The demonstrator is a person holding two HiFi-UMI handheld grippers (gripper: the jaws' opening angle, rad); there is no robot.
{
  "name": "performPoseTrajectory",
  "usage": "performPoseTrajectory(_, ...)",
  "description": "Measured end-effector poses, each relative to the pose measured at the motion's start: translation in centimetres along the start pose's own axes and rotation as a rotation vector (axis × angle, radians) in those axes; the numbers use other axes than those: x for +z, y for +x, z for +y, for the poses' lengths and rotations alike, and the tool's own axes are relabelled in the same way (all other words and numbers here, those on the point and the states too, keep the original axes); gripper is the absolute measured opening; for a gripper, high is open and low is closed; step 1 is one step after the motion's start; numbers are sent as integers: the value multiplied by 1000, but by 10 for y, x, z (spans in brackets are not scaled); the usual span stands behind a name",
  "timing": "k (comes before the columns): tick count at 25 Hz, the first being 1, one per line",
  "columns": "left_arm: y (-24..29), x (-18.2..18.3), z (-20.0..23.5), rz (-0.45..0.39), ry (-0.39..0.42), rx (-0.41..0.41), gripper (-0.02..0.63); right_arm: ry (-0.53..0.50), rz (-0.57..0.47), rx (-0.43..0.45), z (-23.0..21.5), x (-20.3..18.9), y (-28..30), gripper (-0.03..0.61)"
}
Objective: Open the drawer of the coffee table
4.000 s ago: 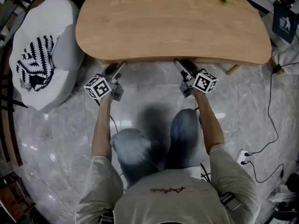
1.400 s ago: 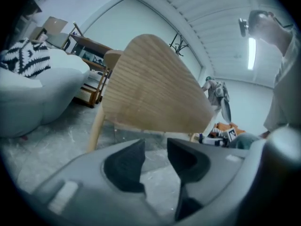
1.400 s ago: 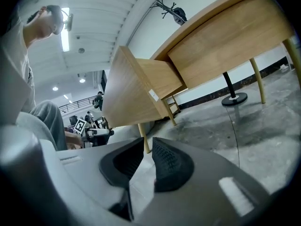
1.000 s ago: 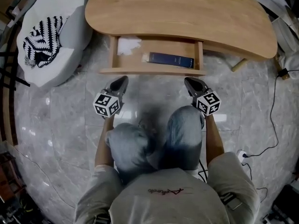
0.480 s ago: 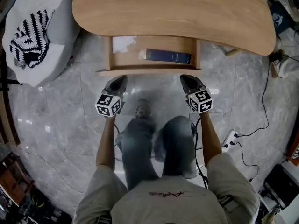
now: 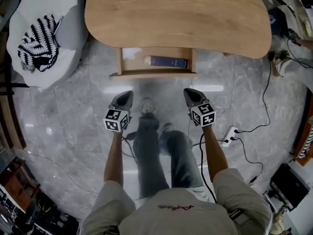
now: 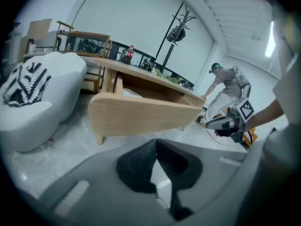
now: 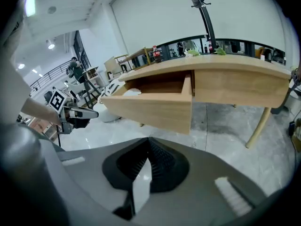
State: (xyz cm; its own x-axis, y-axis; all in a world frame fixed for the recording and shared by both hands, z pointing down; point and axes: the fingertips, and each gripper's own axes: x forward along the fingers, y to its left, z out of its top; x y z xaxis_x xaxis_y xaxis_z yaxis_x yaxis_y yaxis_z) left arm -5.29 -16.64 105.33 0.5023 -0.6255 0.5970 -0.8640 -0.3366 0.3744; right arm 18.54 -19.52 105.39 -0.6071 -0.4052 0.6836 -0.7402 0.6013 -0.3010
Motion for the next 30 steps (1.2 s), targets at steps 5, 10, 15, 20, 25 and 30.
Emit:
performPoseTrajectory(5, -48, 44, -39, 33, -13, -15, 0, 26, 19, 21, 31, 43, -52, 5)
performPoseTrajectory(10, -99, 107, -74, 26, 1, -21, 0, 27, 2, 4, 55, 101, -105, 5)
performPoseTrajectory(15, -149, 182, -107, -13, 49, -25, 0, 8, -53, -20, 82, 170, -161, 5)
performPoseTrajectory(20, -180, 265, -122, -92, 93, -21, 0, -26, -143, -33, 97, 249, -195, 3)
performPoseTrajectory(25, -217, 333, -143, -156, 115, -14, 0, -58, -199, -27, 119, 312, -234, 3)
performPoseTrajectory(30, -250, 396, -159, -225, 153, -6, 0, -108, -275, -25, 142, 378, -269, 3)
